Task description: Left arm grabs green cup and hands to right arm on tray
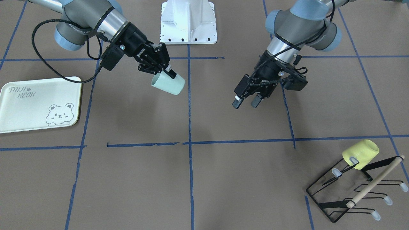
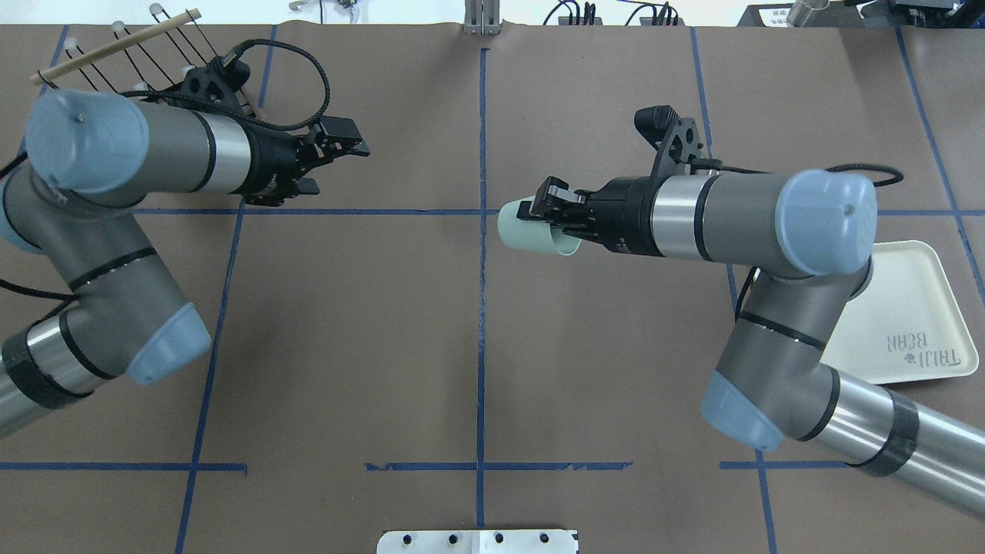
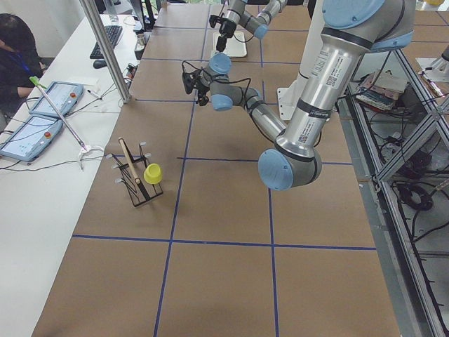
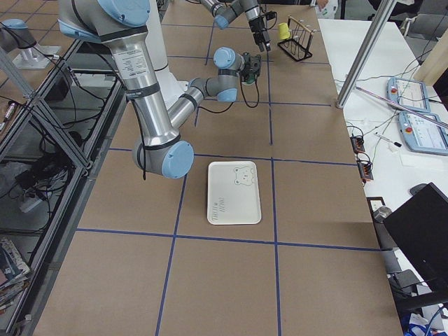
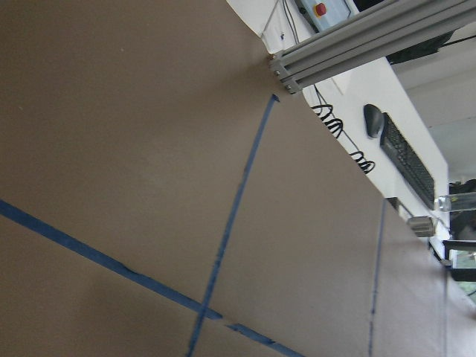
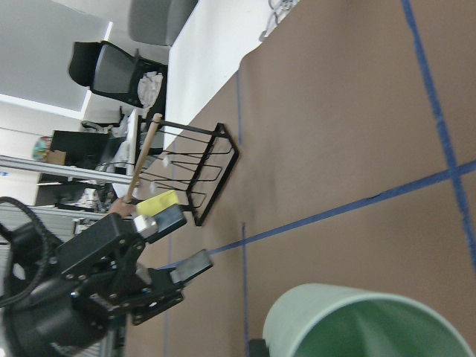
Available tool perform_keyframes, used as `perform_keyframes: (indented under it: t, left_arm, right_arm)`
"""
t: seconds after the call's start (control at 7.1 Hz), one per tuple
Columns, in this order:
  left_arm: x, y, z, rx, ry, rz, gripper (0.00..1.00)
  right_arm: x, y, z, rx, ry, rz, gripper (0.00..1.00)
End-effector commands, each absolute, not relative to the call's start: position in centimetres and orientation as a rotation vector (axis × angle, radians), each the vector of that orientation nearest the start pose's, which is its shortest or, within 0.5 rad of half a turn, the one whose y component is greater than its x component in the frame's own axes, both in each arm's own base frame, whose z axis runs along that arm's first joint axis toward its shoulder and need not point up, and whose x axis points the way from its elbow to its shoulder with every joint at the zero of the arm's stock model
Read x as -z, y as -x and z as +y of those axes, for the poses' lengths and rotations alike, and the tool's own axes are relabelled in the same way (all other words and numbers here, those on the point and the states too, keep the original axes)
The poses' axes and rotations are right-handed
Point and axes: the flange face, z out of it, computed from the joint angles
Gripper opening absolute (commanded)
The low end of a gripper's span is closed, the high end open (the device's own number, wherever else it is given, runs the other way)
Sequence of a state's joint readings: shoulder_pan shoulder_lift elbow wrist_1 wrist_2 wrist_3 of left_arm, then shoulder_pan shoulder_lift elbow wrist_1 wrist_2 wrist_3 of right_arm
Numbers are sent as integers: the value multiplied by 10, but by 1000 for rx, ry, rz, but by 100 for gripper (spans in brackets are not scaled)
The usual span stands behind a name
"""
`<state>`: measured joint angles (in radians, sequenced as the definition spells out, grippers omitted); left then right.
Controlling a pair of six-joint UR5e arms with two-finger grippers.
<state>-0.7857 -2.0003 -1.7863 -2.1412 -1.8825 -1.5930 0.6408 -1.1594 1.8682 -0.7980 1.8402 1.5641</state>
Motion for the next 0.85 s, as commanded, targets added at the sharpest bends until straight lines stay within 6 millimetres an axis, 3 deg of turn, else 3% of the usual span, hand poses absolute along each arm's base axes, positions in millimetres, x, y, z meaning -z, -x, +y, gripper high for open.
perform_keyframes:
  t: [0.0,0.14,0.28,0.42,0.7]
  left_arm:
    - [-273,-287,-531,298,-215,1027,100]
    - [-283,-247,-523,150,-248,908,100]
    - [-293,-208,-522,-1,-262,777,100]
    - [-322,-168,-519,-131,-222,661,100]
    - [-420,-78,-498,-233,-144,635,100]
  right_arm:
    - [-220,329,-462,-130,-251,-1132,0]
    - [-248,290,-468,-9,-259,-982,0]
    - [-289,258,-463,143,-272,-849,0]
    - [-333,207,-473,216,-307,-771,0]
    - [-398,134,-476,214,-217,-809,0]
